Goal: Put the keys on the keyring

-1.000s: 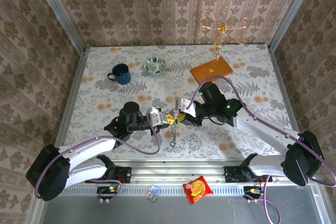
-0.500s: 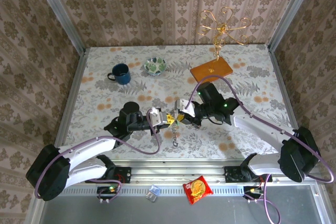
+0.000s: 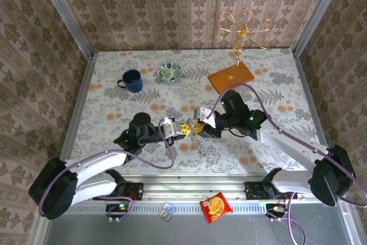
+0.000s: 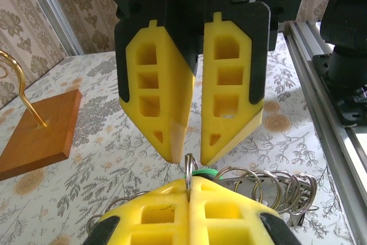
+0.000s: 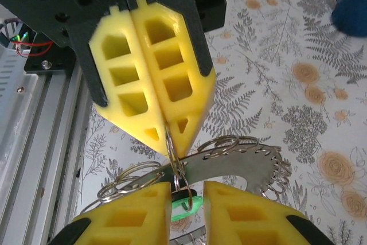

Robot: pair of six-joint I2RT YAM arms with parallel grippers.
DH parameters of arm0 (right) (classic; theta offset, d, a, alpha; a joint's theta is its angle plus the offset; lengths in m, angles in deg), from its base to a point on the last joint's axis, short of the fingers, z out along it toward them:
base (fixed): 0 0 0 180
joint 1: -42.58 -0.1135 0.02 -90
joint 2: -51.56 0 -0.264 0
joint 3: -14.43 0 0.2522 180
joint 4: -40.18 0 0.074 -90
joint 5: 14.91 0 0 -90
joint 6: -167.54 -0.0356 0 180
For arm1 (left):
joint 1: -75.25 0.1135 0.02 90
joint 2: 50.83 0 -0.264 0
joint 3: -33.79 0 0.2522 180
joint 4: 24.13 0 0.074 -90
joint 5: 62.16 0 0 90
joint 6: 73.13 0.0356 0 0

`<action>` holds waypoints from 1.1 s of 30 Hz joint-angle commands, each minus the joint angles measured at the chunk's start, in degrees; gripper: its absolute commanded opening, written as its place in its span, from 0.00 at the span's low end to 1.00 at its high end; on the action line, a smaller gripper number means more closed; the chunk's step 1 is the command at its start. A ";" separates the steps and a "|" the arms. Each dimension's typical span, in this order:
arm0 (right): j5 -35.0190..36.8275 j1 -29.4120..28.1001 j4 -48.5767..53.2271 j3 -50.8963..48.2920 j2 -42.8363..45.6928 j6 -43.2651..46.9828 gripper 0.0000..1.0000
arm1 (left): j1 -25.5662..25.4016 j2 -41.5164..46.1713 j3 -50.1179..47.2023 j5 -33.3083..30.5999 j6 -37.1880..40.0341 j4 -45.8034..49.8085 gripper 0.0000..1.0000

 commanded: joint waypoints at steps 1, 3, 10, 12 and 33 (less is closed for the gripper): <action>-3.16 0.21 -2.86 -1.16 0.44 -2.10 0.22 | 0.04 -0.84 -0.96 1.99 -4.25 -8.63 0.00; -3.69 0.21 -3.85 -1.16 0.09 -2.83 0.22 | 0.04 -1.42 -1.19 2.32 -5.14 -10.07 0.00; -5.20 0.21 -7.05 -1.16 -0.78 -4.76 0.17 | 0.04 -1.92 -1.22 2.83 -5.93 -11.23 0.00; -5.40 0.21 -7.34 -1.09 -1.04 -4.98 0.11 | 0.04 -2.09 -1.28 3.04 -6.26 -11.75 0.00; 11.83 -6.30 18.46 13.83 -6.55 11.66 0.00 | -0.75 0.01 6.93 -5.15 6.36 15.52 0.22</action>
